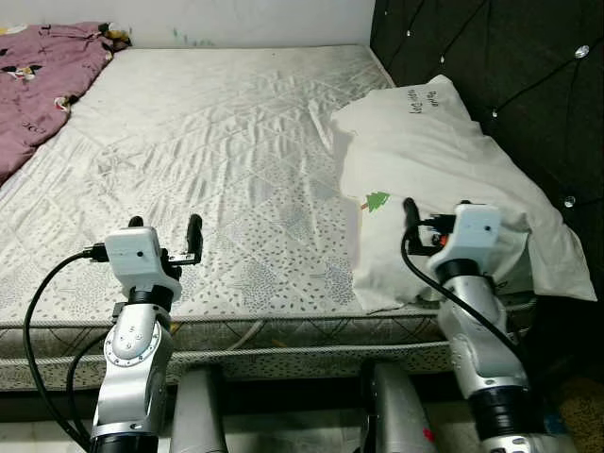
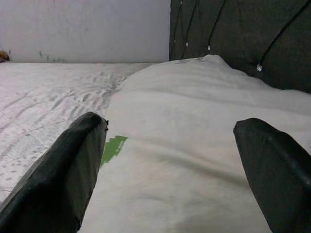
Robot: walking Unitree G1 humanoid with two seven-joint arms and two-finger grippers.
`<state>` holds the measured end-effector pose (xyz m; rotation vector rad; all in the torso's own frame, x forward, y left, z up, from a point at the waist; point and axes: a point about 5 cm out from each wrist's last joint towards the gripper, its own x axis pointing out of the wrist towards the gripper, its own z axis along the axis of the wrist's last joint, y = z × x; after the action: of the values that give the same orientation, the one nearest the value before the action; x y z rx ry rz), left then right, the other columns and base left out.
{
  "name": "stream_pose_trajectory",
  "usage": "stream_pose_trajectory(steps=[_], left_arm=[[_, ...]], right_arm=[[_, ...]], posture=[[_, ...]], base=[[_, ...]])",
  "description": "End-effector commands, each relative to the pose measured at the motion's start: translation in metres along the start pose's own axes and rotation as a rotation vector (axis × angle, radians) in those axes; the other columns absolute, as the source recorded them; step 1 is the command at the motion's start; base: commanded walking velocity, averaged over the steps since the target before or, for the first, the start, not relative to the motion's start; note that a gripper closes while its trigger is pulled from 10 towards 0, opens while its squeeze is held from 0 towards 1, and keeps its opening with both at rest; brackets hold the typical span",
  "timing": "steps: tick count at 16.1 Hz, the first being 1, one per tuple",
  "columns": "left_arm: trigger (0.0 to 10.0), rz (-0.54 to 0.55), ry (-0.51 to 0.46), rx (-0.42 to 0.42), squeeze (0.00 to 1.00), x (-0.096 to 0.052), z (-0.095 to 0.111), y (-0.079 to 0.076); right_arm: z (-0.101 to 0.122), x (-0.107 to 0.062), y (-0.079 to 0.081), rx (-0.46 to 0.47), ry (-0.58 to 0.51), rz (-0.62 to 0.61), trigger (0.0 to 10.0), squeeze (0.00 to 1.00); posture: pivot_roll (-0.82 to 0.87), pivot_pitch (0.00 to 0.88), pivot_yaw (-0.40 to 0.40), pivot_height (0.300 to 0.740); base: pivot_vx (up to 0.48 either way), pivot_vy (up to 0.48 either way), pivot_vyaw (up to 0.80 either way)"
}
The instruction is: Clean up the room
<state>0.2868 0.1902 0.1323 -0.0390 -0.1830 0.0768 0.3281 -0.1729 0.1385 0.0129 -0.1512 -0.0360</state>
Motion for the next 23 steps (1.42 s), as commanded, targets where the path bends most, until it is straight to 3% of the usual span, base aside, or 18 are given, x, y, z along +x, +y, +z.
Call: stream_pose_trajectory(steps=[1, 6, 9, 12, 17, 23], left_arm=[[10.0, 0.013, -0.004, 0.002, 0.0, -0.002, 0.0, 0.004], [10.0, 0.037, 0.02, 0.023, 0.0, -0.016, -0.004, 0.013], [10.0, 0.015, 0.02, 0.004, 0.0, -0.009, -0.001, 0.002], [10.0, 0.024, 0.057, -0.008, 0.0, -0.014, -0.005, 0.002], [10.0, 0.012, 0.088, -0.024, 0.0, -0.018, -0.01, -0.007], [10.0, -0.001, 0.103, -0.01, 0.0, -0.022, -0.012, -0.011]], right_arm=[[0.011, 0.004, 0.0, 0.019, -0.027, -0.012, 10.0, 0.0], [0.01, 0.007, 0.003, 0.03, -0.013, -0.002, 10.0, 0.0], [0.013, 0.006, -0.006, 0.02, -0.02, -0.027, 10.0, 0.0], [0.013, 0.0, -0.01, 0.015, -0.018, -0.043, 10.0, 0.0], [0.006, -0.009, -0.002, 0.011, 0.012, -0.031, 10.0, 0.0], [0.003, -0.014, -0.001, -0.013, 0.038, -0.017, 10.0, 0.0]], posture=[[0.0, 0.0, 0.006, 0.555], [0.0, 0.0, 0.005, 0.612], [-0.02, 0.0, 0.02, 0.65], [-0.04, 0.0, 0.027, 0.683], [-0.04, 0.0, 0.024, 0.736], [-0.05, 0.0, 0.013, 0.74]], base=[[0.0, 0.0, 0.0], [0.0, 0.0, 0.0], [0.0, 0.0, 0.0], [0.0, 0.0, 0.0], [0.0, 0.0, 0.0], [0.0, 0.0, 0.0]])
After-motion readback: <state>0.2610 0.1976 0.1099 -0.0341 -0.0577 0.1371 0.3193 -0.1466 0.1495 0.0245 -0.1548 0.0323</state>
